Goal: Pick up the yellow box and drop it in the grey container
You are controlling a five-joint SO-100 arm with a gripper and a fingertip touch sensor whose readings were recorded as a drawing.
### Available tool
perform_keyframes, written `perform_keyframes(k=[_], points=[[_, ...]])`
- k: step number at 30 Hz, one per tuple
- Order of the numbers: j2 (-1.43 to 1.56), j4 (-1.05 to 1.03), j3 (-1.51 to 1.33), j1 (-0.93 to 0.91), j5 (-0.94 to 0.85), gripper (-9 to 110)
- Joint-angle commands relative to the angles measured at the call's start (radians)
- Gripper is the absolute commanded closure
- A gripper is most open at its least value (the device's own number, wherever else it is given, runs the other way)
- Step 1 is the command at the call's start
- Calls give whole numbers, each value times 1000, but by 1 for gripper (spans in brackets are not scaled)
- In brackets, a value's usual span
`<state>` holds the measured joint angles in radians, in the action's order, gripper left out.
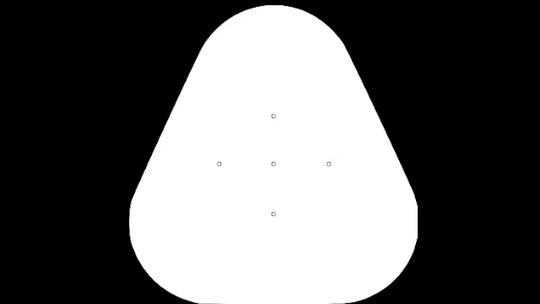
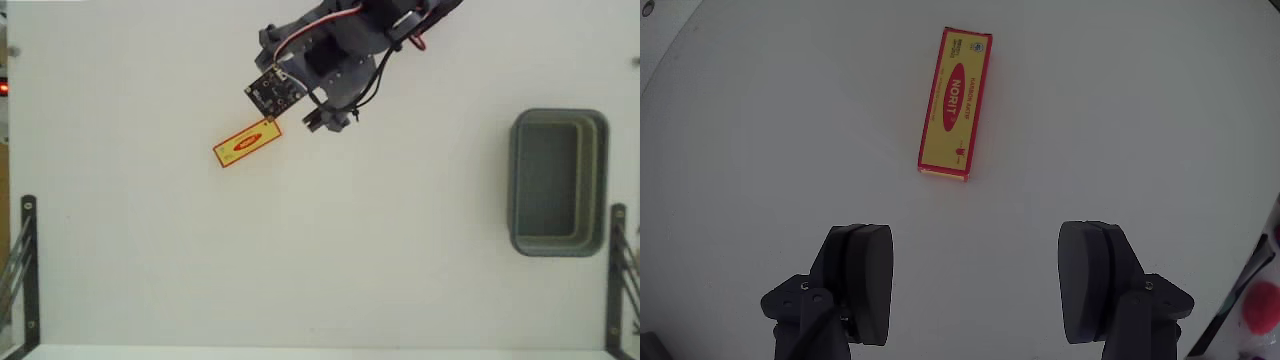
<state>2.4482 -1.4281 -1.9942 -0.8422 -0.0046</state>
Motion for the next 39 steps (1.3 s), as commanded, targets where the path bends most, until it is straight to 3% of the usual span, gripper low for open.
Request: perform_keyframes(k=[1,39], points=[[3,24,-2,-8,5,-9],[-411,300,136,-8,5,-9]])
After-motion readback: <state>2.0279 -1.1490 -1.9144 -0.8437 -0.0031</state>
